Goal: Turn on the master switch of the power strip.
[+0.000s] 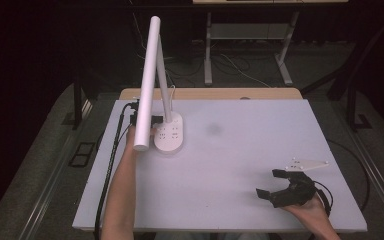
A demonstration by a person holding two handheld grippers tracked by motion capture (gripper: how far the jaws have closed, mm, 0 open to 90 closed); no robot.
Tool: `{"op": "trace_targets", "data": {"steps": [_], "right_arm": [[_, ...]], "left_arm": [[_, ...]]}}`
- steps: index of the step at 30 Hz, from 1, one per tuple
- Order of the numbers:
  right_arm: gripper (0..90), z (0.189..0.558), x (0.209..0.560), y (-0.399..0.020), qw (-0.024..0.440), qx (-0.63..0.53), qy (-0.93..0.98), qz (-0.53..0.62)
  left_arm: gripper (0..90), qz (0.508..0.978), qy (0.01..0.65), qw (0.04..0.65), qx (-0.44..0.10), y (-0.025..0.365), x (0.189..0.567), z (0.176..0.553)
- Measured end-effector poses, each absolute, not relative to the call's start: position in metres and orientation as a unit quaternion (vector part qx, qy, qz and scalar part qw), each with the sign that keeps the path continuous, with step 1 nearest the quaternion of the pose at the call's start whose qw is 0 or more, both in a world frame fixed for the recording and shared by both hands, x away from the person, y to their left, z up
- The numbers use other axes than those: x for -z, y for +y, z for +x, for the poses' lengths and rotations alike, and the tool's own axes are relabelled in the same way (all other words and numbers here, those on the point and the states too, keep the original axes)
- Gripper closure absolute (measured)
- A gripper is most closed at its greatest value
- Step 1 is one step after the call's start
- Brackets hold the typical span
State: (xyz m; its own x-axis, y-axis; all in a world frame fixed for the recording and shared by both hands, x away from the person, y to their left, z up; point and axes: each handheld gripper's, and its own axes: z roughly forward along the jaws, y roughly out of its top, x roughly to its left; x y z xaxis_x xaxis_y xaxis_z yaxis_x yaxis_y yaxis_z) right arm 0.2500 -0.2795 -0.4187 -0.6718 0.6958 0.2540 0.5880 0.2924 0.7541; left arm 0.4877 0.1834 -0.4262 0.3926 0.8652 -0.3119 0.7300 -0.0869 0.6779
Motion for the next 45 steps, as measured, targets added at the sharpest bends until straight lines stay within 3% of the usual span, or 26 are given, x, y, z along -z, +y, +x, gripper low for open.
{"op": "trace_targets", "data": {"steps": [35,45], "right_arm": [[0.1,0.253,0.419,-0.283,0.061,-0.441,0.798,0.406],[0.0,0.253,0.420,-0.282,0.062,-0.440,0.799,0.405]], "left_arm": [[89.9,0.703,0.552,0.433,-0.118,0.191,0.425,0.471],[89.8,0.698,0.541,0.449,-0.137,0.203,0.403,0.460]]}}
